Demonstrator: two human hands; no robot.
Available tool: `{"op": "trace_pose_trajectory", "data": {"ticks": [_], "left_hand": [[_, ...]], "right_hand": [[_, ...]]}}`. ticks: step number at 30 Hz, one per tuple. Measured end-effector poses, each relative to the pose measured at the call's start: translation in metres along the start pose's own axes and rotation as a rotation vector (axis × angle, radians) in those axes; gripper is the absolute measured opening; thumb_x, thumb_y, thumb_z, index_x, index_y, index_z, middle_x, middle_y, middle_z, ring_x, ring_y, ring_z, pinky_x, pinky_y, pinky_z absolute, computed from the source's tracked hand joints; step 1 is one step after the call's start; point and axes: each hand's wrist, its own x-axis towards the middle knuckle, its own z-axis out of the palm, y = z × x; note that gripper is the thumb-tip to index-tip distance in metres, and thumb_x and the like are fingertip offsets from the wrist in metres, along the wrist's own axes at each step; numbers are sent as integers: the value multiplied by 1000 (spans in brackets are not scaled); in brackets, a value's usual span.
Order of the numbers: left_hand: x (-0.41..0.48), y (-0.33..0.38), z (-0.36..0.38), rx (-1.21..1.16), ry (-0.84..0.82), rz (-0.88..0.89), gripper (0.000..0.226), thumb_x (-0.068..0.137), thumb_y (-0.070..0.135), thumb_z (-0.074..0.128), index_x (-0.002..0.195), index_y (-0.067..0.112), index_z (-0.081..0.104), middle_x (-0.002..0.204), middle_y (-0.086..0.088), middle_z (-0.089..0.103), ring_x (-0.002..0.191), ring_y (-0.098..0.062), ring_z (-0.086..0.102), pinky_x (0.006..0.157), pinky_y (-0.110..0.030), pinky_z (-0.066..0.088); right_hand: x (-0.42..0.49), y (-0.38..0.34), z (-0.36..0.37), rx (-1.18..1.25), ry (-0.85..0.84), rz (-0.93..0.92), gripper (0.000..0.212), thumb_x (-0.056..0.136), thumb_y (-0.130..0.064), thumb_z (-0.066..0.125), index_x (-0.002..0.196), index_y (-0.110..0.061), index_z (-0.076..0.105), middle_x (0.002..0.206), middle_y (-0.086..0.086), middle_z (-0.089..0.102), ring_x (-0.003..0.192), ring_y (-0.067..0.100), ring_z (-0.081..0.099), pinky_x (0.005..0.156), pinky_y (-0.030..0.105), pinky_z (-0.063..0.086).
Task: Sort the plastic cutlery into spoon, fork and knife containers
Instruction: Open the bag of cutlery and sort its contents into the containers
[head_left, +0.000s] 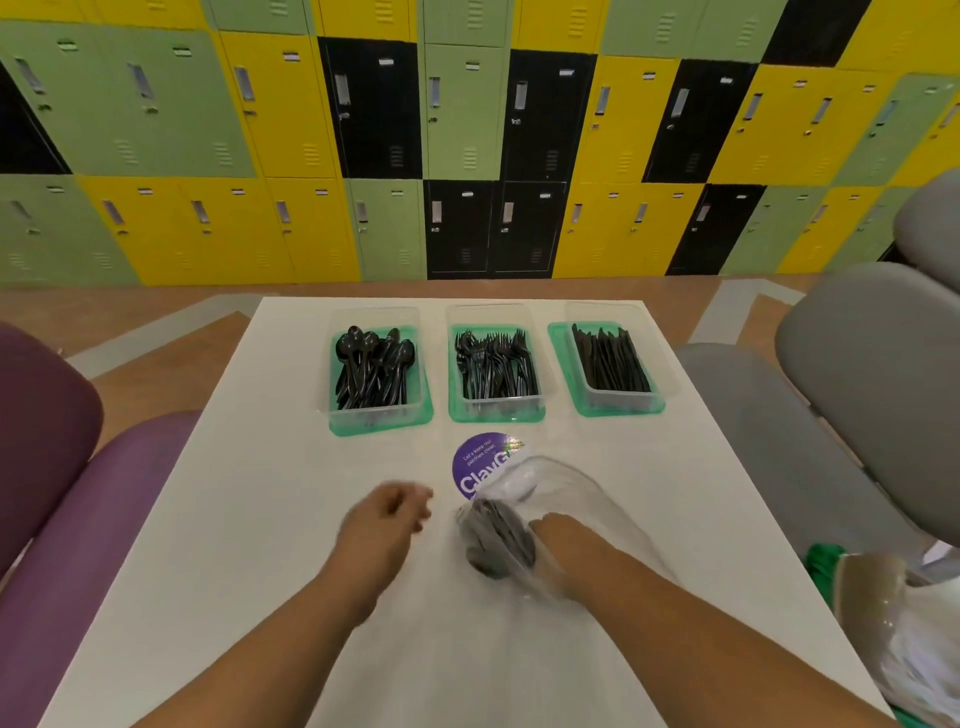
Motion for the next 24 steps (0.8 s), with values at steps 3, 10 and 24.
{"op": "trace_pose_trajectory", "data": {"ticks": [3,10,24], "left_hand": [[-3,-42,16,58,-238,-286,13,93,20,57,99,11,64,89,-6,64,77,-18,57,68,-26,44],[-6,-48,27,-105,-362,-343,22,92,8,54,111,13,65,97,-6,72,85,-18,63,76,-26,47],[-17,-3,34,164,145,221,23,90,26,61,71,16,53,68,-1,59,62,-13,53,55,-25,40]], "right_hand": [[4,2,15,212,106,43,11,82,-39,55,86,-32,62,86,-9,64,89,17,65,74,24,44],[-21,-14,18,493,13,-45,10,85,-30,62,86,-20,64,85,0,66,87,23,64,69,20,44],[-46,-40,-12,2004,-210,-167,40,72,-15,72,108,0,67,100,19,71,85,29,70,67,38,57]]}}
